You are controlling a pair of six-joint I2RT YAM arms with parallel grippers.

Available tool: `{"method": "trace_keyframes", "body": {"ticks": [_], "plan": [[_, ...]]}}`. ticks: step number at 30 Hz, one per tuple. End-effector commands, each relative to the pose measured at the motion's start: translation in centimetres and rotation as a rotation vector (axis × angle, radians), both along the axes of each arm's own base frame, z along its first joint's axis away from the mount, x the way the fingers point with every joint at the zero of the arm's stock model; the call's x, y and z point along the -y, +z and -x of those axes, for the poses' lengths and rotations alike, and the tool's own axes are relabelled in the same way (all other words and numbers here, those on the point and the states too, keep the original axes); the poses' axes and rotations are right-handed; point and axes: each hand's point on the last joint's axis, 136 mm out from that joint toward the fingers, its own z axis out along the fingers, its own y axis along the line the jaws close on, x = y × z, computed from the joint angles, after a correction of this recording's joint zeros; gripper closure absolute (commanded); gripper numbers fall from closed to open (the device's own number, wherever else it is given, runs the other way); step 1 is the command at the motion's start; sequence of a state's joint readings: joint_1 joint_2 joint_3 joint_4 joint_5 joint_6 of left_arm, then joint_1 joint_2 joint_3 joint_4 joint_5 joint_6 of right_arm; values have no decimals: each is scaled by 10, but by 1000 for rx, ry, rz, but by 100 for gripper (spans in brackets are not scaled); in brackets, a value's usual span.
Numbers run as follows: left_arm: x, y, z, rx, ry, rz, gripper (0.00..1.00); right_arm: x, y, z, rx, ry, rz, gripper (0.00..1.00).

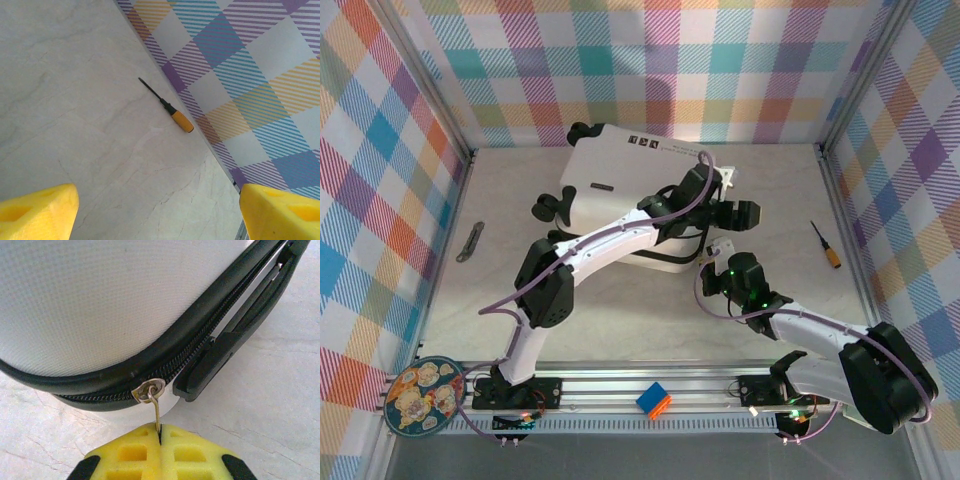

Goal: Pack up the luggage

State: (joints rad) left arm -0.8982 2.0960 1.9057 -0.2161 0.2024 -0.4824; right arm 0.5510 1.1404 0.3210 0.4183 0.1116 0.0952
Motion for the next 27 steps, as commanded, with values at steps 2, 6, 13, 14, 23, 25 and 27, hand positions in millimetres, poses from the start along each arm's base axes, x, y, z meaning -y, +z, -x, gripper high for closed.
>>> {"method": "trace_keyframes", "body": {"ticks": [2, 6, 13, 14, 23, 25, 27], "plan": [[-60, -43, -20, -77, 122, -151, 16, 1, 44, -8, 163, -36, -64, 100], [-71, -44, -12, -81, 128, -148, 16, -10, 39, 9, 158, 19, -65, 100], [-81, -40, 2, -82, 120, -125, 17, -31, 38, 38, 162, 101, -77, 100], [-84, -39, 4, -77, 121, -129, 17, -33, 37, 40, 162, 105, -76, 100], [-109, -39, 24, -79, 117, -161, 18, -48, 39, 61, 167, 185, -113, 100], [-114, -37, 30, -82, 113, -160, 18, -56, 37, 67, 162, 216, -114, 100], [-121, -32, 35, -74, 114, -157, 18, -64, 35, 73, 158, 244, -117, 100]]}}
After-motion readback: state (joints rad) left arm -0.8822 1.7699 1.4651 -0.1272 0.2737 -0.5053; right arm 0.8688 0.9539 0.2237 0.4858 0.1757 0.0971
